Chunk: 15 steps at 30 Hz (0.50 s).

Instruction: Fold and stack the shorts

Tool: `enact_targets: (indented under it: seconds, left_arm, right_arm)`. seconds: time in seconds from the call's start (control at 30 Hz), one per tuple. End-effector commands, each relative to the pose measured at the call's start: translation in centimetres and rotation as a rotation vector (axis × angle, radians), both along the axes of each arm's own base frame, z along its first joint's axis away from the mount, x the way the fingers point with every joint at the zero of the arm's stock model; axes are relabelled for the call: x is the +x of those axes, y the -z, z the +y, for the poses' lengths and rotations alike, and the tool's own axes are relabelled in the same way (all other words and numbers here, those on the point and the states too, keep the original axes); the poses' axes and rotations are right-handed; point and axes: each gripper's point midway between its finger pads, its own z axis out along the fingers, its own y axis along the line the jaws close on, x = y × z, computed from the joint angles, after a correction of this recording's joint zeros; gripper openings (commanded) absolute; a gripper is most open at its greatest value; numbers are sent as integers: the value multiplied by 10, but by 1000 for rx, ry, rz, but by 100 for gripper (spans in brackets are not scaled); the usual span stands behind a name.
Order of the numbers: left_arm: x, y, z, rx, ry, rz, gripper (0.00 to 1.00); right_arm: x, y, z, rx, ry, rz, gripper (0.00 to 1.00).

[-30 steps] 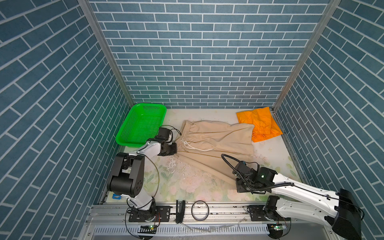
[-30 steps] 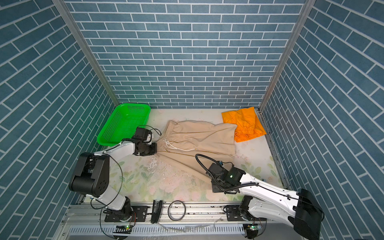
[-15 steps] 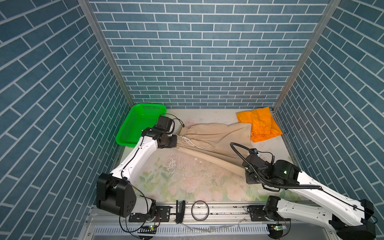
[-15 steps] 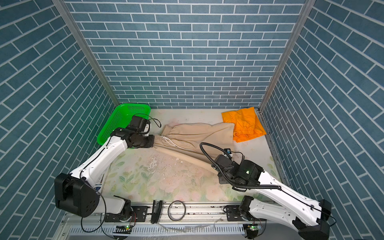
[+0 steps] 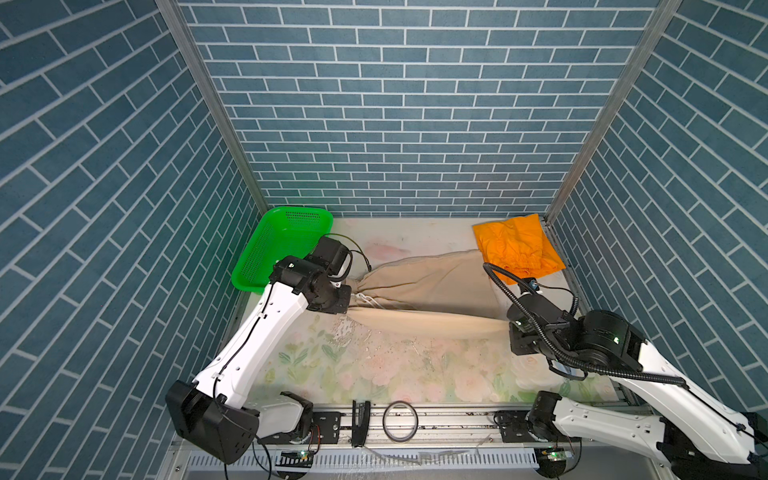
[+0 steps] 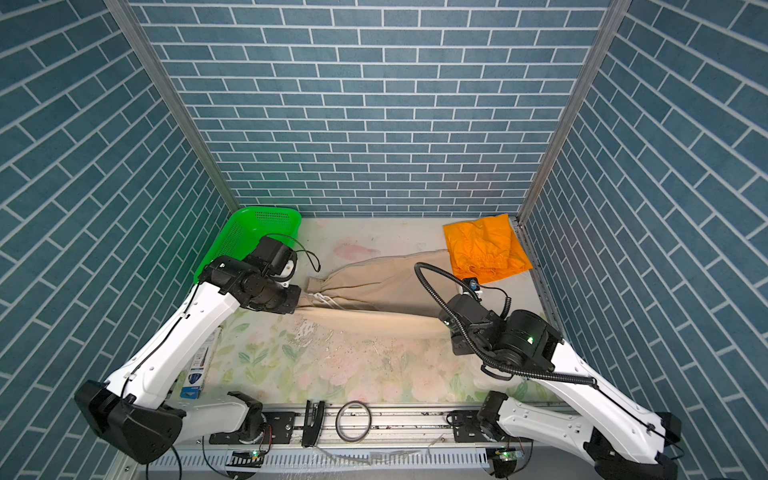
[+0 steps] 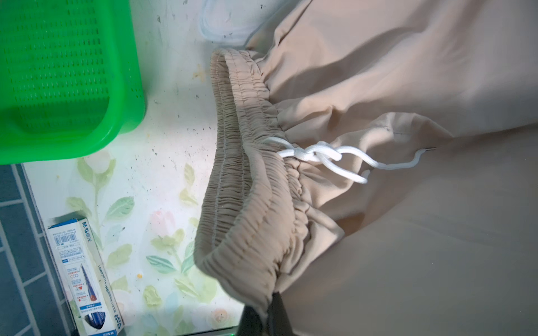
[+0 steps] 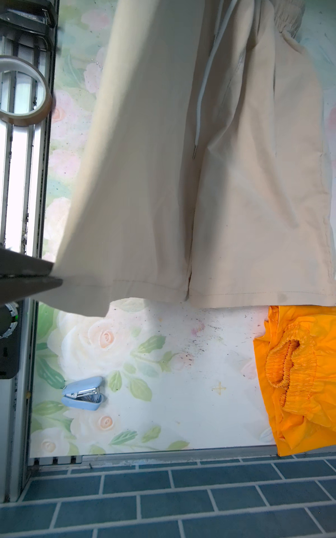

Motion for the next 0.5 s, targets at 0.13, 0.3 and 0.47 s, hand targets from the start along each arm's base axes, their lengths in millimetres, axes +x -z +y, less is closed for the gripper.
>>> enact_targets:
  seconds: [0.13, 0.3, 0.47]
  left_arm:
    - [4, 13, 30, 202, -32, 110, 0]
    - [49, 25, 14, 236, 8, 145, 0]
    - [92, 40, 4, 247, 33, 169, 0]
  right_arm:
    - [52, 7, -26, -180, -6, 57, 0]
    - [113, -3, -23, -199, -21, 45, 0]
    - [168, 8, -19, -154, -55, 65, 0]
